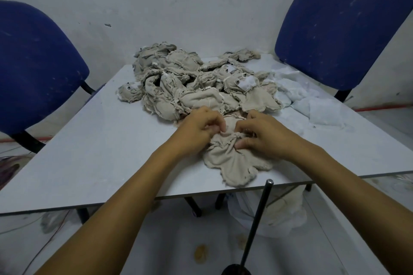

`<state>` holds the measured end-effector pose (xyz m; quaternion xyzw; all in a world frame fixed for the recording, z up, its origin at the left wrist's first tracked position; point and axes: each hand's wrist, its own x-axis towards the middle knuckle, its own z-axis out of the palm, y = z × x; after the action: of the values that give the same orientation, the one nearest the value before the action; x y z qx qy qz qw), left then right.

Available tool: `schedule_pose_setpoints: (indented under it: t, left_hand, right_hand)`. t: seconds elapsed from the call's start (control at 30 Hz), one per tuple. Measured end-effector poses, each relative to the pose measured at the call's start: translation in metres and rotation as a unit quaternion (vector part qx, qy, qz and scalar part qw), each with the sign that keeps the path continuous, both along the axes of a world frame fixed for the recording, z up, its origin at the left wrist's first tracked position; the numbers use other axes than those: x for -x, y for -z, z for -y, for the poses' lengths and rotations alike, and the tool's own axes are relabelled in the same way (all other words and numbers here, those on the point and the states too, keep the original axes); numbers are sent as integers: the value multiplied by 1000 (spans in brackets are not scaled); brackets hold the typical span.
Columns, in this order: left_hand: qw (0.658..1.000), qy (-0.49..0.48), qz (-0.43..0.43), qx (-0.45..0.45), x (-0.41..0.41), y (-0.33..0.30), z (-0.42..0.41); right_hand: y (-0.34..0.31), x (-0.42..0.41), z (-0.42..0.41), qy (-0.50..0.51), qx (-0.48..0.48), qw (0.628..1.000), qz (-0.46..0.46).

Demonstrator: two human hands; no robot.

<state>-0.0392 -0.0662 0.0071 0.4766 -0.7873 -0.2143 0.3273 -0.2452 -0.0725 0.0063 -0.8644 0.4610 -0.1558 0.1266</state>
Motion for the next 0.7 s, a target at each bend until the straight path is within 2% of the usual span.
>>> schedule_pose_setpoints:
  t: [0.1,0.2,0.27,0.37,0.4,0.47,0.57,0.6,0.63,0.7]
  left_hand:
    - [993,19,74,-92,7,-4,-4]
    - [985,9,161,-65,13,-2,-3]
    - [991,-16,125,-36,15,0,-2]
    - [999,-23,24,-41,14,0,-2]
    - [998,-16,5,-54,15,-1,-3]
    - [994,15,-29,-107,16,-4,-7]
    - [971,77,-67,-218,16,-15,-16]
    - [969,90,-34,-226,16,-19,-19]
    - [973,95,38,-206,17,-22,-23]
    - [970,82,205,-99,20,-21,-33]
  right_hand:
    - [4,-2,0,28,63,996,52]
    - [2,-4,0,46,69,990,117]
    - [1,-4,-2,12,16,992,124]
    - [-5,3,-7,-38,-107,991,63]
    - [-6,7,-9,-42,-120,991,42]
    - [-7,14,-9,-45,-80,995,27]
    - [-5,17,-15,-58,-10,996,71]
    - [-4,18,-18,-59,1,995,83]
    - [-3,20,-20,-58,7,994,94]
    - [-5,23,-29,-62,11,993,105]
